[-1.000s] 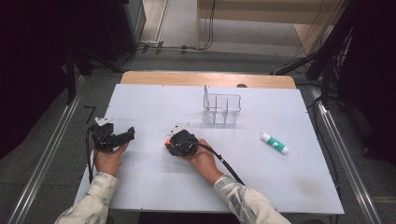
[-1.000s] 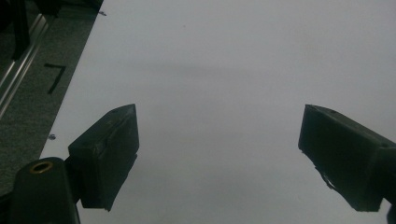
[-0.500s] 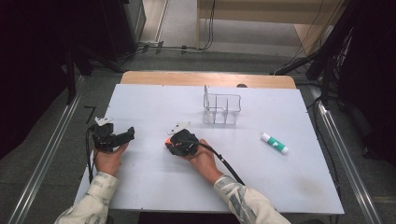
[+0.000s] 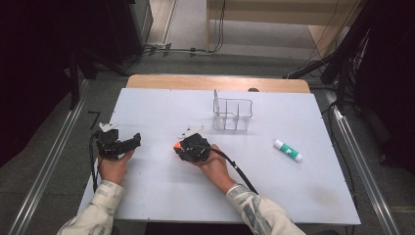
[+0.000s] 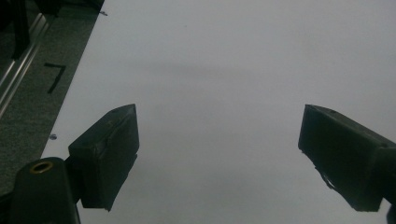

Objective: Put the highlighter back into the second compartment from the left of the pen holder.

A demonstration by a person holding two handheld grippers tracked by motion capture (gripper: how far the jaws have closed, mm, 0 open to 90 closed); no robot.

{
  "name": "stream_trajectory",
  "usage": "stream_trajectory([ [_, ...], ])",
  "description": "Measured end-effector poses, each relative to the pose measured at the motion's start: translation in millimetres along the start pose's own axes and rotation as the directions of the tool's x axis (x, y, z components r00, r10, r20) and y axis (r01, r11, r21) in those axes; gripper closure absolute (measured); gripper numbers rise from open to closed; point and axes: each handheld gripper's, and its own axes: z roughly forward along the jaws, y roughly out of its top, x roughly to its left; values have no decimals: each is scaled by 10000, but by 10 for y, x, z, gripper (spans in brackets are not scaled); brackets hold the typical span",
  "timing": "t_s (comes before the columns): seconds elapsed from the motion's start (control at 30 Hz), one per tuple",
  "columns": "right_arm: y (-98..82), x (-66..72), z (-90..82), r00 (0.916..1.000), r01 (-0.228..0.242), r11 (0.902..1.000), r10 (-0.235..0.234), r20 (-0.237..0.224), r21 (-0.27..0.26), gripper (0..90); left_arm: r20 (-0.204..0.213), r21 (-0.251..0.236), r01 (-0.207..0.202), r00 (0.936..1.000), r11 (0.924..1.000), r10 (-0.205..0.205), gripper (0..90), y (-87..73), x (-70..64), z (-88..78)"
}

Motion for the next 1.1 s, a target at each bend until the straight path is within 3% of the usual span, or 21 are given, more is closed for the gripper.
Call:
stream_trajectory([
  [0.2, 30, -21, -90, 9999, -110, 9997, 109, -55, -209, 651, -17, -27, 40, 10000, 10000, -40, 127, 0, 2, 0],
  [0.4, 84, -128, -244, 9996, -256, 9982, 263, 116, -546, 651, -22, -15, 29, 10000, 10000, -29, 127, -1, 2, 1],
  [0.7, 183, -391, -522, 9962, -498, 9927, 572, 654, -1096, 651, -36, 10, -3, 10000, 10000, 3, 127, -3, -1, 4],
  [1.1, 260, -753, -761, 9836, -839, 9850, 1060, 1456, -1506, 651, -20, 38, -3, 10000, 10000, 3, 127, -6, -5, 10],
])
